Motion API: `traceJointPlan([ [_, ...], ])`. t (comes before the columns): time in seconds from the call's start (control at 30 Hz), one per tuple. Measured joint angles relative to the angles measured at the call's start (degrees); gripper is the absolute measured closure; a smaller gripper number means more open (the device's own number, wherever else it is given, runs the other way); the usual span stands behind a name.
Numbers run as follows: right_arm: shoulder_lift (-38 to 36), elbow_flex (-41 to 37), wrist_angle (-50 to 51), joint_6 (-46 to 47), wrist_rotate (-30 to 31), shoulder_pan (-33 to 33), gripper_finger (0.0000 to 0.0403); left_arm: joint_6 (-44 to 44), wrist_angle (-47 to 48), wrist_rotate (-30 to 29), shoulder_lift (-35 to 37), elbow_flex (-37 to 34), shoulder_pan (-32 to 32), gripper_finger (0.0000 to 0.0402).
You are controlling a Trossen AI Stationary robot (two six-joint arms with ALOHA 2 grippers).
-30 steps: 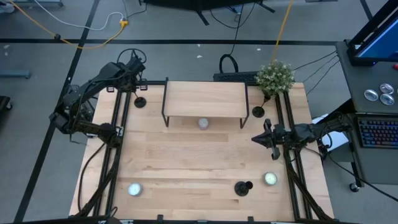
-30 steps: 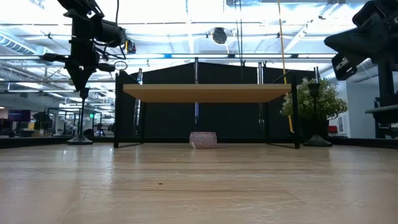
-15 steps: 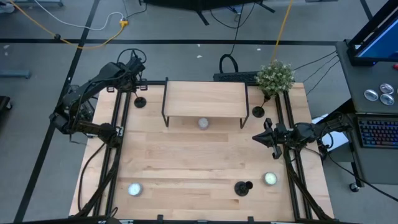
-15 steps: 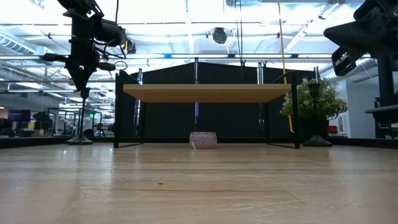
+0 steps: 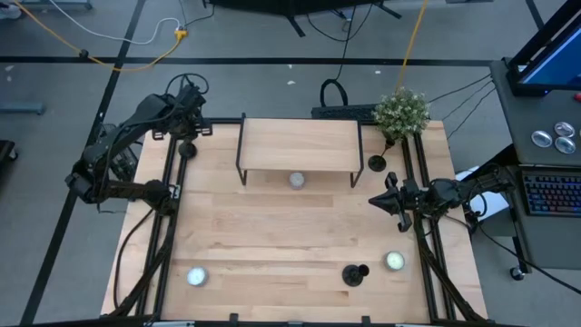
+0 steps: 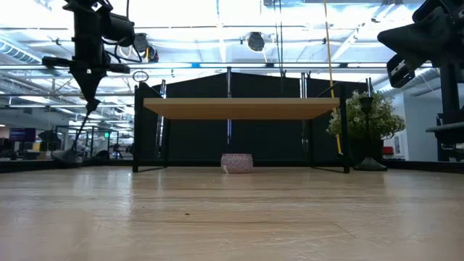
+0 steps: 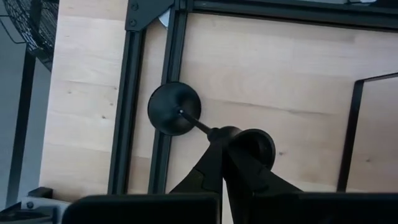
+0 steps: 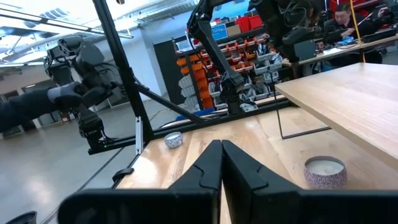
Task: Pick & Place candle stick holders
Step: Put the top left black candle holder on the shelf
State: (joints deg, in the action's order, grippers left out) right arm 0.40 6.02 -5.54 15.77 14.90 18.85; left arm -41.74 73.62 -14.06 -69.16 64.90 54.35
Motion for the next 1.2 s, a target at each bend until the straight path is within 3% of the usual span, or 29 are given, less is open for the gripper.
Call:
traceJointPlan([
  [0.17, 0.0, 0.02, 0.0, 0.0, 0.0, 0.0, 0.0403, 0.0, 0.16, 2.37, 0.52, 0.0, 0.0, 0.0401],
  [0.63, 0.0, 0.04, -0.04, 0.33, 0.0, -0.01, 0.0403, 3.92, -1.32, 16.54, 0.56, 0.11, -0.6, 0.0402],
  [0.93, 0.0, 0.04, -0.04, 9.6, 0.0, -0.02, 0.0403, 7.62, 5.88, 22.09, 0.72, 0.49, -3.29, 0.0401],
  [1.2, 0.0, 0.09, -0.02, 9.7, 0.13, -0.02, 0.0403, 9.01, 15.96, 21.6, 0.74, 11.4, -4.57, 0.0401],
])
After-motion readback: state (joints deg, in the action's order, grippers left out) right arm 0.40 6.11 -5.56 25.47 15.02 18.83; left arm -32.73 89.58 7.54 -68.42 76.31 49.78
